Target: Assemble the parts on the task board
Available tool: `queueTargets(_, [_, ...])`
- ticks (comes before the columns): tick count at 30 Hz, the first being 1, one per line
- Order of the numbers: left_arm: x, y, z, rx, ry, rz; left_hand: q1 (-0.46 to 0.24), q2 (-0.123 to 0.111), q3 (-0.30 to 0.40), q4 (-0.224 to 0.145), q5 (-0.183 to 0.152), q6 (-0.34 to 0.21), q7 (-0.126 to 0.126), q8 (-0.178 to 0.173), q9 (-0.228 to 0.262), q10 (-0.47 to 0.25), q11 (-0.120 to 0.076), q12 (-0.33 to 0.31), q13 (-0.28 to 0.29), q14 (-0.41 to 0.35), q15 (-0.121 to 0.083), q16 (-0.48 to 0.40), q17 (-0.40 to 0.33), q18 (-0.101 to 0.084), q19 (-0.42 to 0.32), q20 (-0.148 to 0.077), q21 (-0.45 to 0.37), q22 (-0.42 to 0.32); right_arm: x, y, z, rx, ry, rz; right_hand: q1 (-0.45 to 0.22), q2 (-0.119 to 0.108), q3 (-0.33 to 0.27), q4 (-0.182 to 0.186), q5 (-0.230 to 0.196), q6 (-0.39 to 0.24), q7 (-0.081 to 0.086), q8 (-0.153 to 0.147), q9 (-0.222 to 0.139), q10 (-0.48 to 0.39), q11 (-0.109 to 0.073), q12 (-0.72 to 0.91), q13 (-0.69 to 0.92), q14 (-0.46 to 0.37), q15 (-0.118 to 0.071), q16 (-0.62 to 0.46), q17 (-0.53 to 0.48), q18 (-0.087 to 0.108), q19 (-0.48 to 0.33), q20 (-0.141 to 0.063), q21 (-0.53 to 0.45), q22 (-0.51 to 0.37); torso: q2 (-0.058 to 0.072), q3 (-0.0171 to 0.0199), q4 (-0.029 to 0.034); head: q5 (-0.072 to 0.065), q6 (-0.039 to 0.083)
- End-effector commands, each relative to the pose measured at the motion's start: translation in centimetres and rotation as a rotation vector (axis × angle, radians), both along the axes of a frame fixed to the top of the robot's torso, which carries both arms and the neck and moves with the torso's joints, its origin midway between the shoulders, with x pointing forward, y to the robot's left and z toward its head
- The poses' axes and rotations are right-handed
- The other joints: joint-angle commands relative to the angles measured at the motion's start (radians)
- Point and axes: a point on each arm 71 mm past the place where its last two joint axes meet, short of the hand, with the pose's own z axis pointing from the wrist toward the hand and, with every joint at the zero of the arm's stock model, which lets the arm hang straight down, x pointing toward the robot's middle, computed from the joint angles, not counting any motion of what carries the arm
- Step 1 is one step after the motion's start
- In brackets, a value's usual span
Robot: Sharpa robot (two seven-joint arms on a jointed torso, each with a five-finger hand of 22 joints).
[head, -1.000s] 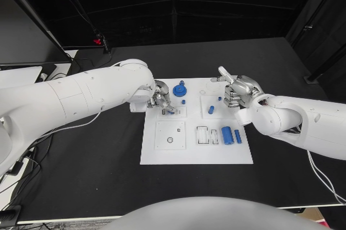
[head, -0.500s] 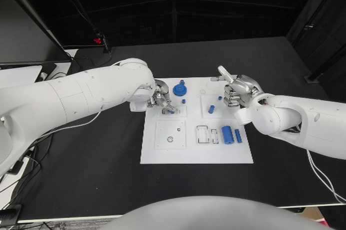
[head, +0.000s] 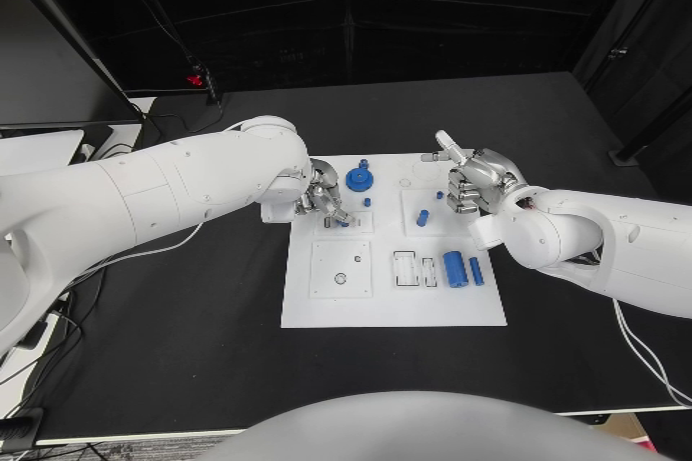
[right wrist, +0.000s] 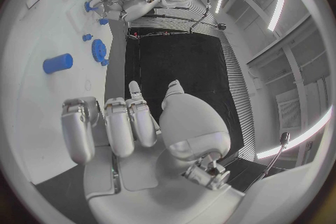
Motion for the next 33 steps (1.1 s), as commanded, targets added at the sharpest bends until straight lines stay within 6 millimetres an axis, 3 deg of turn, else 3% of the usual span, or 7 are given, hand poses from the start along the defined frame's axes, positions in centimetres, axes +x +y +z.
queueTargets(1, [-0.19, 0.12, -0.4, 0.035, 0.02, -0.002, 0.022, 0.032, 0.073, -0.064, 0.004, 0.028, -0.025, 0.005, 0.002, 0.11, -0.003, -0.004, 0.261, 0.098, 0.0, 0.001, 0.263, -0.014, 0.104, -0.005, 0.003, 0.263, 0.0, 0.14, 0.12, 0.008, -0.006, 0.01, 0.0, 0.009, -0.006, 0.0, 0.007, -0.006, 0.047, 0.004, -0.001, 0.108, 0.007, 0.003, 0.262, 0.106, 0.007, 0.002, 0.263, -0.007, 0.106, 0.005, 0.003, 0.264, 0.0, 0.0003, -0.0009, -0.002, 0.0])
queueTargets(8, [-0.17, 0.17, -0.45, 0.043, 0.024, 0.0, 0.006, 0.022, 0.074, -0.063, -0.002, 0.026, -0.022, 0.001, 0.006, 0.11, 0.0, -0.004, 0.261, 0.098, 0.002, 0.001, 0.263, -0.014, 0.104, -0.005, 0.003, 0.263, -0.01, 0.09, 0.12, 0.007, -0.005, 0.008, 0.0, 0.009, -0.006, 0.0, 0.007, -0.006, 0.047, 0.004, -0.001, 0.108, 0.007, 0.003, 0.262, 0.106, 0.007, 0.002, 0.263, -0.007, 0.106, 0.005, 0.003, 0.264, 0.0, 0.001, 0.0, -0.001, 0.0])
queueTargets(13, [-0.21, 0.1, -0.48, 0.043, 0.026, -0.003, -0.091, 0.0, 0.027, -0.061, -0.033, 0.024, -0.016, -0.013, 0.014, 0.11, 0.006, -0.004, 0.261, 0.098, 0.006, 0.001, 0.263, -0.014, 0.104, -0.004, 0.003, 0.263, 0.0, 0.11, 0.12, 0.007, -0.005, 0.009, 0.0, 0.009, -0.006, 0.0, 0.007, -0.006, 0.047, 0.004, -0.001, 0.108, 0.007, 0.003, 0.262, 0.106, 0.007, 0.002, 0.263, -0.007, 0.106, 0.005, 0.003, 0.264, 0.0, -0.0001, -0.001, -0.002, 0.001])
queueTargets(16, [-0.26, 0.03, -0.5, 0.044, 0.03, -0.008, -0.165, -0.009, -0.022, -0.061, -0.08, 0.023, -0.019, -0.019, 0.016, 0.11, 0.005, -0.004, 0.261, 0.098, 0.007, 0.001, 0.263, -0.014, 0.104, -0.002, 0.003, 0.263, 0.0, 0.12, 0.11, 0.007, -0.005, 0.009, 0.0, 0.009, -0.006, 0.0, 0.007, -0.006, 0.047, 0.004, -0.001, 0.108, 0.007, 0.003, 0.262, 0.106, 0.007, 0.002, 0.263, -0.007, 0.106, 0.005, 0.003, 0.264, 0.0, -0.0005, -0.0016, -0.003, 0.0])
queueTargets(19, [-0.26, -0.05, -0.5, 0.044, 0.031, -0.009, -0.232, -0.022, -0.082, -0.064, -0.191, 0.022, -0.022, -0.026, 0.019, 0.11, 0.003, -0.004, 0.261, 0.098, 0.007, 0.001, 0.263, -0.014, 0.104, -0.001, 0.003, 0.263, -0.01, 0.09, 0.11, 0.007, -0.004, 0.008, -0.001, 0.009, -0.007, 0.0, 0.007, -0.007, 0.047, 0.005, -0.001, 0.108, 0.007, 0.003, 0.262, 0.106, 0.007, 0.002, 0.263, -0.007, 0.106, 0.006, 0.003, 0.264, 0.0, 0.0, -0.0012, -0.003, -0.003])
queueTargets(22, [-0.25, -0.11, -0.49, 0.043, 0.03, -0.009, -0.277, -0.033, -0.131, -0.063, -0.264, 0.021, -0.019, -0.029, 0.024, 0.11, 0.003, -0.004, 0.261, 0.098, 0.009, 0.001, 0.263, -0.014, 0.104, 0.0, 0.003, 0.263, -0.02, 0.04, 0.11, 0.006, -0.003, 0.007, -0.001, 0.009, -0.008, 0.0, 0.008, -0.008, 0.047, 0.005, -0.001, 0.108, 0.007, 0.003, 0.262, 0.106, 0.007, 0.002, 0.263, -0.007, 0.106, 0.006, 0.003, 0.264, 0.0, 0.0006, 0.0004, -0.003, -0.004])
queueTargets(33, [-0.1, -0.05, -0.4, 0.035, 0.011, 0.009, -0.353, -0.022, -0.246, -0.064, -0.364, -0.019, -0.006, -0.031, 0.04, 0.11, 0.015, -0.004, 0.261, 0.098, 0.019, 0.001, 0.263, -0.014, 0.104, 0.008, 0.003, 0.263, -0.05, 0.08, 0.1, 0.006, 0.001, 0.008, -0.001, 0.009, -0.009, 0.0, 0.007, -0.008, 0.047, 0.006, -0.001, 0.108, 0.007, 0.003, 0.262, 0.106, 0.007, 0.002, 0.263, -0.007, 0.106, 0.006, 0.003, 0.264, 0.0, -0.0003, -0.0005, -0.006, -0.004])
